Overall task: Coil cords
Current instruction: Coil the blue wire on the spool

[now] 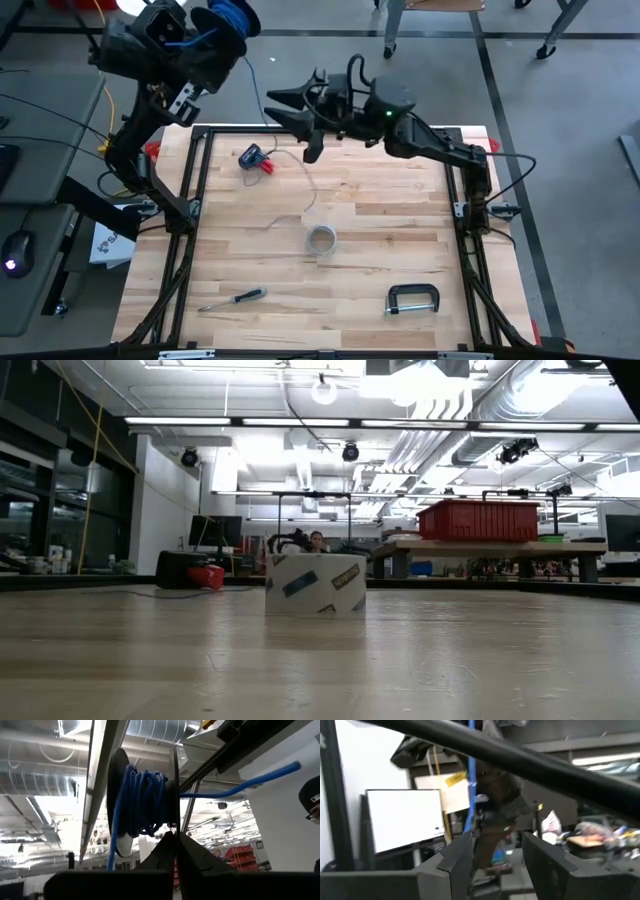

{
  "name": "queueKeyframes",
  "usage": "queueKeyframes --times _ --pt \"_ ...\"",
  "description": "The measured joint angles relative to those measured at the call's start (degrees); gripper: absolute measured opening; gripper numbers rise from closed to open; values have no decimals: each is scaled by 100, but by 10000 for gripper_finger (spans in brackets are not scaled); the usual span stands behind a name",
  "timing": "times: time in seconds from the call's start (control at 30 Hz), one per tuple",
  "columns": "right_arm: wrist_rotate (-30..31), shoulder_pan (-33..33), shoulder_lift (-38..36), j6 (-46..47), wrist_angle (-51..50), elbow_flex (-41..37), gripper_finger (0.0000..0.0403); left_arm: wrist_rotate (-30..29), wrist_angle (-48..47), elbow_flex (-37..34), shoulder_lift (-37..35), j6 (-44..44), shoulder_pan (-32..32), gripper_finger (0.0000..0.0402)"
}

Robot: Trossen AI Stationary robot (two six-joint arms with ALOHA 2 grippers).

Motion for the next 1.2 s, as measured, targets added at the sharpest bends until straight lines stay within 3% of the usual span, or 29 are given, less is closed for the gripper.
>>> queueKeyframes --times 0.3,0.53,0.67,1.2 --pt "-387 15 116 176 -50 2 167 0 -211 0 26 -30 1 1" --pt "-263 6 118 -152 73 -8 167 124 -261 0 31 -388 1 1" --pt "-630 -26 64 159 -13 4 167 195 -263 0 31 -421 1 1" --pt "-654 -11 108 -247 -529 -6 167 242 -264 0 31 -491 1 2"
